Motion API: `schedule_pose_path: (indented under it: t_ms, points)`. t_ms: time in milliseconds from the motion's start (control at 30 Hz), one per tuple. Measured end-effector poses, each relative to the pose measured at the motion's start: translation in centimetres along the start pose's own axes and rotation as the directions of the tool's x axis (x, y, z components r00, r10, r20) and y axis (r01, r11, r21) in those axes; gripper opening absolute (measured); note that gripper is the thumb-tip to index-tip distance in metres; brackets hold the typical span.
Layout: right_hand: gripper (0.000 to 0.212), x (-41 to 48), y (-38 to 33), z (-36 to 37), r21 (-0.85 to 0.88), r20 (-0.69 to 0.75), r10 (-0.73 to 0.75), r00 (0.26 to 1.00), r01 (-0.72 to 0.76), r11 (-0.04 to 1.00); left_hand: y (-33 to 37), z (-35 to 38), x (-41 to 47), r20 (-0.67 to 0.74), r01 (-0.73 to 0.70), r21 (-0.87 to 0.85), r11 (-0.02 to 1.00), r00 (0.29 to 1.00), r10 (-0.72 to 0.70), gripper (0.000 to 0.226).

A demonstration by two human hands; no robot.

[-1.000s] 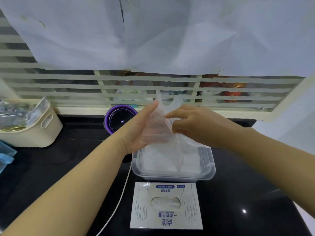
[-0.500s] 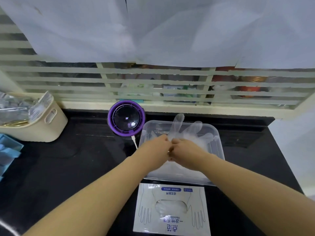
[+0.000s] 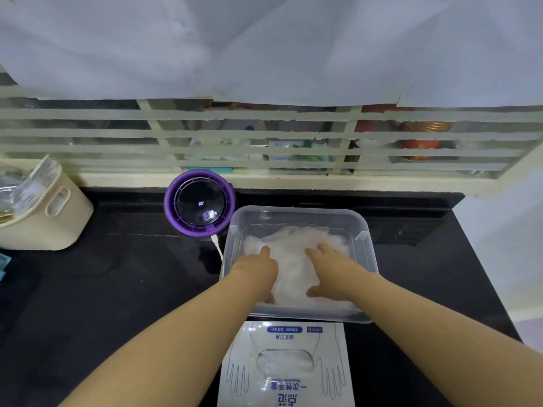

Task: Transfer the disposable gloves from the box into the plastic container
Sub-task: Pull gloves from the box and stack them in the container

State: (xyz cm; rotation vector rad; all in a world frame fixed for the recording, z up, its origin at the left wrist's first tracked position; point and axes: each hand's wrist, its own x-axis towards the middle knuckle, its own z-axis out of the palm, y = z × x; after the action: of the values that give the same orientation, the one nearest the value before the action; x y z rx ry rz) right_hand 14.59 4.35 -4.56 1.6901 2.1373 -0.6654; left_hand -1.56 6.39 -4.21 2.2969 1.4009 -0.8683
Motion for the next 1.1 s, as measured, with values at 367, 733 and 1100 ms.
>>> schedule_pose_path:
  t_ms: [367, 733, 1100]
  points:
    - [0.06, -1.4, -0.5, -2.9, 0.057, 0.11, 0.026, 0.994, -0.032, 0.998, 0.5, -0.7, -0.8, 0.068, -0.044, 0.043, 0.998, 0.997, 0.041, 0.032]
    - [0.026, -11.9, -4.7, -1.1, 0.14, 0.009, -0.308, 0.951, 0.303, 0.942, -2.3, 1.4, -12.8, -0.586, -0.463, -0.281, 0.841, 0.776, 0.232, 0.022]
    - [0.053, -9.0, -4.3, 7.2, -0.246, 0.015, -0.328, 0.945, 0.321, 0.914, -1.7, 10.0, -11.3, -0.182, -0.305, -0.123, 0.944, 0.943, 0.281, 0.069]
